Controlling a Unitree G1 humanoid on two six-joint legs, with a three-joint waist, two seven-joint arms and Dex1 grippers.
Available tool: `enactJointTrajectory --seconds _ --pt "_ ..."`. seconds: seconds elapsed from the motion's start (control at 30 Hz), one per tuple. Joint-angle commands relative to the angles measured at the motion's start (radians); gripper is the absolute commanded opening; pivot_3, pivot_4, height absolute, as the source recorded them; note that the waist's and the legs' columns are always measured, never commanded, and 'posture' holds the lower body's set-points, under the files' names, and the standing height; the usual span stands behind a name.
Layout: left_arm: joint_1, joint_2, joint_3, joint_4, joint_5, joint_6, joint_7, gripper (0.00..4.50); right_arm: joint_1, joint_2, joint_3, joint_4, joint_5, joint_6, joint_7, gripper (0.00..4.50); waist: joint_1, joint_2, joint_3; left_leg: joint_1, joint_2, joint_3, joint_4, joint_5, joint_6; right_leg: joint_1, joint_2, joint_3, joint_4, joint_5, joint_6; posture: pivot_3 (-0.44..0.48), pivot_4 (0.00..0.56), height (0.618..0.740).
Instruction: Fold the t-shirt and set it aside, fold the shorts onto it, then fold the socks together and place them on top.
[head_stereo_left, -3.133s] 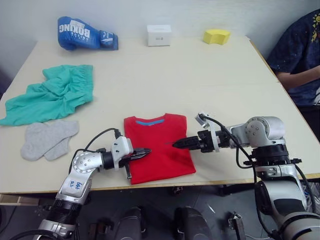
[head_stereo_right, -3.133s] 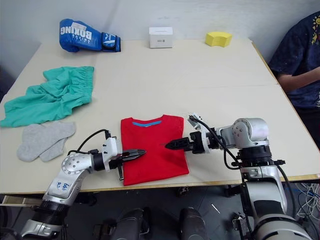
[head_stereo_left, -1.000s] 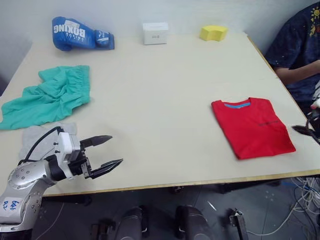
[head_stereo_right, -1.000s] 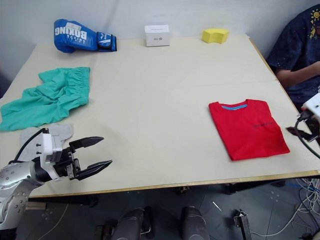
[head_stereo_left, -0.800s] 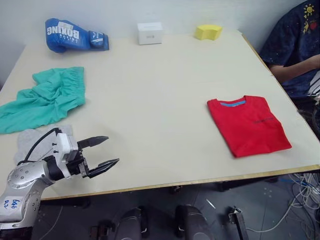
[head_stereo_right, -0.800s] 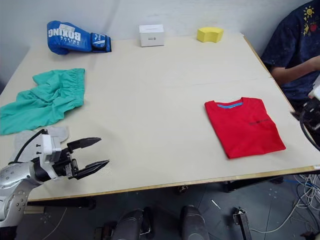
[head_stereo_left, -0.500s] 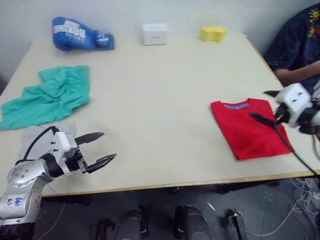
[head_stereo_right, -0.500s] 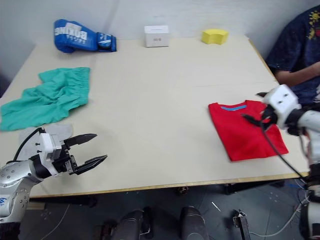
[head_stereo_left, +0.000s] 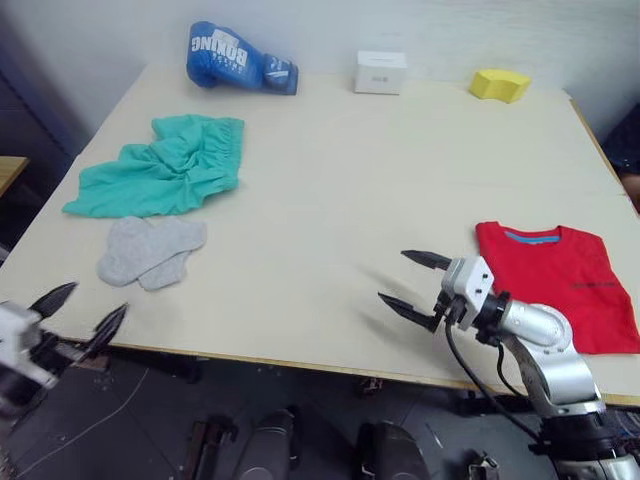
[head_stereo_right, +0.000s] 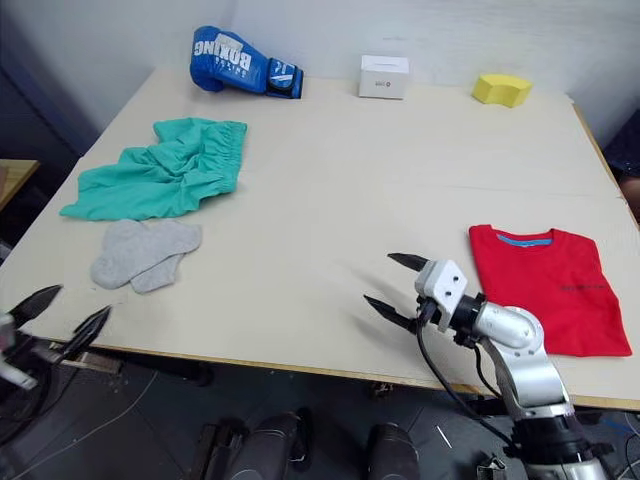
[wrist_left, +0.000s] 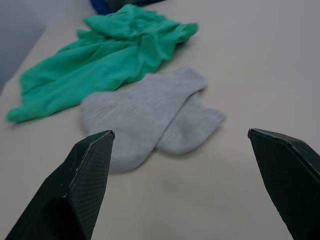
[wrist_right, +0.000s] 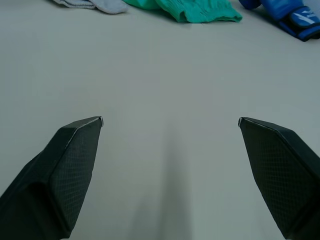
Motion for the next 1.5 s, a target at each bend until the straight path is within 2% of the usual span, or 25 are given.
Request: enactJointTrajectory --seconds 0.03,0.17,0.23,0.33,0.43,0.5,0.57,0.63,0.77,0.87,0.97,1.07,1.17,1.3,1.47,1.5 --pt "0.088 -0.028 0.087 -0.001 -0.031 0.04 0.045 4.5 0.117 0.01 -0.075 -0.076 -0.036 -0.085 -0.073 4.45 0.0 -0.002 -0.001 0.0 0.001 0.0 0.0 -0.002 0.003 0.0 0.001 0.001 -0.001 0.0 0.0 0.0 0.15 0.74" --pt "0.081 -0.002 0.087 -0.054 -0.075 0.13 0.08 4.5 0.216 -0.001 -0.1 -0.153 -0.017 -0.089 -0.078 4.45 0.006 -0.003 -0.001 0.0 0.005 -0.001 0.0 -0.004 0.002 0.001 0.002 0.006 -0.004 0.0 -0.001 0.0 0.15 0.74" --pt "0.03 0.047 0.053 -0.107 -0.105 0.213 0.097 4.5 0.228 -0.006 -0.115 -0.189 0.018 0.008 -0.103 4.45 0.006 -0.004 -0.002 -0.001 0.01 -0.001 0.0 -0.004 0.0 0.002 0.002 0.009 -0.007 0.0 -0.008 0.0 0.15 0.74" --pt "-0.085 0.151 -0.032 -0.133 -0.123 0.375 0.127 4.5 0.2 -0.018 -0.106 -0.209 0.021 0.087 -0.115 4.45 0.008 -0.007 -0.004 -0.001 0.015 -0.003 0.0 -0.004 -0.003 0.001 0.006 0.009 -0.007 -0.004 -0.016 0.0 0.15 0.74" --pt "-0.365 0.28 -0.235 -0.028 -0.034 0.439 0.128 4.5 0.114 -0.013 -0.098 -0.234 0.039 0.141 -0.13 4.45 0.005 -0.004 -0.002 0.001 0.015 -0.002 0.0 -0.005 -0.006 0.0 0.009 0.012 -0.006 -0.003 -0.015 0.0 0.15 0.74" --pt "-0.567 0.315 -0.393 0.109 0.079 0.403 0.116 4.5 0.077 -0.011 -0.089 -0.226 0.03 0.15 -0.133 4.45 0.005 -0.003 -0.002 -0.001 0.015 0.001 0.0 -0.002 -0.01 -0.005 0.018 0.011 -0.002 0.0 -0.013 0.0 0.15 0.74" --pt "-0.783 0.292 -0.538 0.285 0.185 0.347 0.102 4.5 0.066 -0.004 -0.087 -0.228 0.032 0.164 -0.138 4.45 0.005 -0.004 -0.002 0.0 0.015 0.006 -0.001 0.002 -0.012 -0.008 0.019 0.01 0.003 0.0 -0.012 0.0 0.15 0.74" --pt "-0.96 0.249 -0.632 0.475 0.271 0.283 0.108 4.5 0.054 0.005 -0.09 -0.233 0.032 0.177 -0.157 4.45 0.006 -0.004 -0.003 0.0 0.015 0.009 -0.002 0.004 -0.011 -0.01 0.019 0.011 0.004 0.0 -0.012 0.0 0.15 0.74" --pt "-1.285 0.139 -0.753 1.002 0.449 0.067 0.201 4.5 0.063 0.02 -0.093 -0.279 0.02 0.204 -0.2 4.45 -0.002 -0.009 -0.002 -0.001 0.014 0.017 0.001 0.005 -0.009 -0.012 0.02 0.014 0.008 0.001 -0.01 0.0 0.15 0.74" --pt "-1.422 0.087 -0.809 1.262 0.544 -0.015 0.286 4.5 0.087 0.026 -0.1 -0.329 0.013 0.224 -0.237 4.45 -0.007 -0.014 -0.001 -0.001 0.015 0.019 0.001 0.004 -0.007 -0.014 0.02 0.016 0.008 0.002 -0.009 0.0 0.15 0.74" --pt "-1.482 0.079 -0.847 1.384 0.63 -0.05 0.407 4.5 0.115 0.037 -0.122 -0.385 0.012 0.252 -0.287 4.45 -0.012 -0.015 -0.001 -0.001 0.016 0.021 0.002 0.004 -0.007 -0.016 0.02 0.02 0.009 0.002 -0.009 0.0 0.15 0.74" --pt "-1.505 0.067 -0.815 1.428 0.635 -0.056 0.44 3.93 0.19 0.039 -0.153 -0.452 -0.008 0.263 -0.324 4.5 -0.01 -0.017 -0.001 -0.001 0.017 0.021 0.003 0.004 -0.007 -0.016 0.02 0.021 0.012 0.002 -0.009 0.0 0.15 0.74" --pt "-1.523 0.049 -0.757 1.442 0.61 -0.06 0.443 3.07 0.308 0.045 -0.217 -0.552 -0.011 0.282 -0.356 4.5 -0.001 -0.017 -0.001 -0.001 0.016 0.021 0.003 0.003 -0.006 -0.018 0.019 0.023 0.011 0.002 -0.009 0.0 0.15 0.74" --pt "-1.549 0.02 -0.731 1.449 0.633 -0.057 0.456 1.83 0.435 0.051 -0.283 -0.633 -0.019 0.295 -0.367 4.5 0.006 -0.021 -0.001 -0.002 0.016 0.021 0.004 0.002 -0.005 -0.018 0.019 0.024 0.011 0.002 -0.008 0.0 0.15 0.74" --pt "-1.556 -0.009 -0.682 1.45 0.622 -0.074 0.478 0.16 0.502 0.054 -0.291 -0.667 -0.046 0.283 -0.369 4.5 0.002 -0.023 -0.001 -0.002 0.016 0.021 0.005 0.002 -0.004 -0.017 0.019 0.024 0.011 0.002 -0.008 0.0 0.15 0.74" --pt "-1.557 -0.015 -0.671 1.45 0.617 -0.079 0.479 0.07 0.505 0.054 -0.288 -0.669 -0.052 0.28 -0.37 4.5 0.001 -0.023 -0.001 -0.001 0.016 0.021 0.005 0.002 -0.004 -0.018 0.019 0.025 0.011 0.002 -0.008 0.0 0.15 0.74"
